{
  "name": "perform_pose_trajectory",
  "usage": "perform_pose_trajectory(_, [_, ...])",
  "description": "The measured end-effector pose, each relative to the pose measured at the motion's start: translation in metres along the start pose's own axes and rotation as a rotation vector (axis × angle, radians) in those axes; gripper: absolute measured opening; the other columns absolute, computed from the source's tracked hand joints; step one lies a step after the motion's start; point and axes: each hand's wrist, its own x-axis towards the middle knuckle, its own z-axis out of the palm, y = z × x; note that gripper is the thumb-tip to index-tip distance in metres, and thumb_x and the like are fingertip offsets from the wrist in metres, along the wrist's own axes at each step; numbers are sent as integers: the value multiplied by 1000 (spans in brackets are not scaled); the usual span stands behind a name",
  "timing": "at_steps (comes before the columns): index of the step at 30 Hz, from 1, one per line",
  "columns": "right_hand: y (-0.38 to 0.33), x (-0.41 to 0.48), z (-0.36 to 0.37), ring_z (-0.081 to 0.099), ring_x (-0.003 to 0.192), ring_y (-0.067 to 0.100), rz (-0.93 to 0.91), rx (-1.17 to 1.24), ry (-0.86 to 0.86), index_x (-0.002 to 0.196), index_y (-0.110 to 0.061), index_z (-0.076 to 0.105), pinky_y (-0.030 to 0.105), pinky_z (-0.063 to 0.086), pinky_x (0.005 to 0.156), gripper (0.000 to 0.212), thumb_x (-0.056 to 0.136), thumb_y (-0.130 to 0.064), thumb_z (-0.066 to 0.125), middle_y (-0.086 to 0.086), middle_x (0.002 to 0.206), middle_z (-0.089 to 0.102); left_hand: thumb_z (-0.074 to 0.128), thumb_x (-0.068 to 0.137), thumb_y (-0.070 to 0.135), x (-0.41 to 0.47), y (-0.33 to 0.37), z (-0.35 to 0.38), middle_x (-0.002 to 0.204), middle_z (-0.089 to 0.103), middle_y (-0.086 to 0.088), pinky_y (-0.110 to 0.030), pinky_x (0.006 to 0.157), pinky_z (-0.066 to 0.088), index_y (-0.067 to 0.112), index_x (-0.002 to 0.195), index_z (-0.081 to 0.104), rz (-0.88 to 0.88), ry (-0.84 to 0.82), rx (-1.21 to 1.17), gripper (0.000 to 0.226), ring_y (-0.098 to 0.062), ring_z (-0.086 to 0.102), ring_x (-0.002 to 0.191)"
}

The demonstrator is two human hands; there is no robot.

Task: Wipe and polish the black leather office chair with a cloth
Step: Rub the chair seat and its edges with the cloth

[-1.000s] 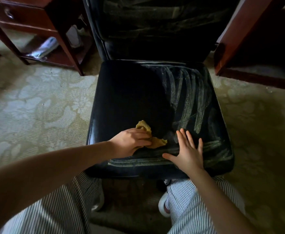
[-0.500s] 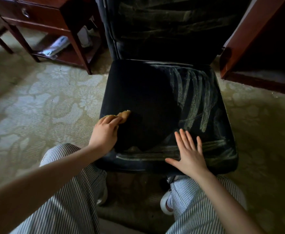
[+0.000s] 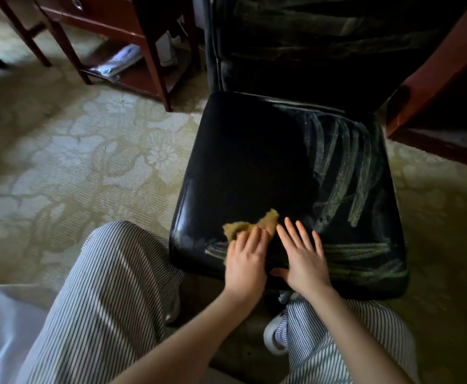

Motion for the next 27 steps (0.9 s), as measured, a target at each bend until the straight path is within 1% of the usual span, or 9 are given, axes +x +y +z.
perform_pose_trajectory(2, [0, 1, 0, -10, 145, 16, 2, -9, 14, 151, -24, 6, 38, -10, 113, 85, 86, -47, 57, -5, 156, -13, 61, 68, 21, -9, 9, 7, 120, 65, -1, -34, 82, 53, 16, 118, 66, 94, -17, 9, 51, -23, 64, 103])
perform_pose_trajectory(4, [-1, 2, 0, -12, 144, 16, 11, -19, -1, 151, -24, 6, 39, -10, 114, 84, 87, -49, 55, -5, 156, -14, 78, 58, 22, -14, 1, 9, 123, 63, 0, -36, 83, 53, 17, 121, 63, 137, -3, 47, 65, -23, 63, 105])
perform_pose_trajectory(7, [-2, 2, 1, -15, 143, 14, 26, -16, -33, 150, -27, -5, 41, -10, 114, 91, 86, -51, 55, -7, 156, -18, 61, 68, 20, -20, -28, 3, 125, 61, -2, -38, 83, 53, 15, 124, 61, 155, 67, 114, 56, -25, 62, 105])
perform_pose_trajectory(9, [-1, 1, 1, -16, 143, 13, 29, -14, -36, 147, -31, -13, 41, -9, 114, 97, 84, -53, 56, -10, 154, -21, 42, 74, 20, -25, -52, -1, 127, 60, -5, -39, 83, 53, 13, 126, 59, 101, 113, 144, 55, -29, 59, 106])
perform_pose_trajectory(11, [-1, 0, 2, -15, 143, 12, 34, -4, -29, 146, -33, -15, 42, -9, 114, 99, 83, -54, 57, -13, 148, -25, 38, 73, 19, -30, -75, -3, 129, 58, -7, -40, 86, 50, 10, 129, 56, 28, 149, 158, 59, -33, 55, 108])
perform_pose_trajectory(15, [-4, 0, 2, -14, 143, 13, 45, -1, -17, 143, -34, -19, 43, -9, 114, 100, 82, -55, 58, -12, 149, -23, 36, 73, 17, -28, -102, -11, 130, 56, -11, -44, 89, 47, 10, 131, 53, -156, 202, 96, 61, -37, 56, 110])
perform_pose_trajectory(19, [-17, 3, 2, -13, 144, 18, 70, -25, -1, 148, -29, -12, 43, -9, 114, 98, 84, -53, 58, -4, 157, -12, 33, 74, 17, -27, -114, -13, 128, 57, -13, -46, 94, 44, 9, 130, 55, -277, 277, 7, 60, -31, 46, 114])
perform_pose_trajectory(23, [-29, 4, 3, -11, 144, 21, 83, -19, 20, 149, -26, -9, 42, -11, 113, 97, 84, -49, 60, 0, 158, -9, 33, 78, 18, -23, -102, -6, 130, 56, -14, -54, 96, 40, 9, 130, 55, -380, 315, -84, 57, -39, 48, 115])
perform_pose_trajectory(27, [-34, 8, 6, -8, 145, 22, 89, 24, 39, 150, -24, -4, 40, -8, 114, 98, 83, -44, 64, 1, 158, -6, 57, 69, -3, -25, -74, 8, 130, 56, -15, -51, 95, 44, 5, 127, 57, -337, 353, -117, 58, -41, 54, 110])
